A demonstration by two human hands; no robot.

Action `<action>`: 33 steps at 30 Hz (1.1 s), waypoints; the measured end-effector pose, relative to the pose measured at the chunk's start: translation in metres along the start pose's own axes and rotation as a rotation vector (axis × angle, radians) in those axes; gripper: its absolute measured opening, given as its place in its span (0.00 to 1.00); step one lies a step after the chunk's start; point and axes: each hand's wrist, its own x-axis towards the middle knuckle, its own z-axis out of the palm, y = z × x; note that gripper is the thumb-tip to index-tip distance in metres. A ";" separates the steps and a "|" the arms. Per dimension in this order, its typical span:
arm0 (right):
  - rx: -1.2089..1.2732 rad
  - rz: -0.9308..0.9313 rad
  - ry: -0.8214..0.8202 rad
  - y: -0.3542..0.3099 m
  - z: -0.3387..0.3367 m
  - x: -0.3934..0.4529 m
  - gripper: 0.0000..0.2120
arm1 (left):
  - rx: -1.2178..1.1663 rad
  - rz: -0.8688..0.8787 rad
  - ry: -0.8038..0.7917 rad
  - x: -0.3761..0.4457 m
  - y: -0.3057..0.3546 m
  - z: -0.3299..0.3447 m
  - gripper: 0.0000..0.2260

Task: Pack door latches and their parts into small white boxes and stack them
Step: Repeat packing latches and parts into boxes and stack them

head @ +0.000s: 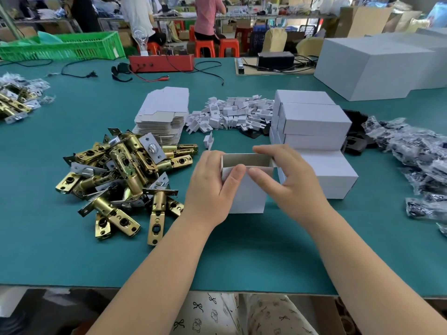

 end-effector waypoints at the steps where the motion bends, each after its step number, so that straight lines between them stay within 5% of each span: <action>1: 0.031 0.017 0.008 0.002 0.003 -0.002 0.17 | -0.014 -0.018 -0.011 -0.001 0.000 0.000 0.35; 6: 0.066 -0.050 0.140 0.003 0.018 -0.010 0.13 | -0.078 -0.102 -0.058 -0.002 0.000 0.001 0.26; 12: -0.031 -0.137 0.257 0.007 0.021 -0.014 0.15 | -0.015 -0.110 -0.096 -0.006 0.004 -0.003 0.28; 16: -0.037 -0.081 0.312 0.010 0.019 -0.015 0.14 | 0.342 -0.182 -0.154 -0.001 0.013 -0.019 0.29; 20: 0.070 0.073 0.279 0.013 0.017 -0.017 0.22 | 0.741 -0.311 -0.189 -0.007 0.018 -0.061 0.18; 25: 0.074 0.061 0.264 0.012 0.020 -0.015 0.21 | 1.173 -0.612 -0.476 -0.028 0.024 -0.113 0.24; 33: 0.013 0.041 0.272 0.019 0.022 -0.016 0.20 | 1.034 -0.516 -0.401 -0.034 0.030 -0.100 0.23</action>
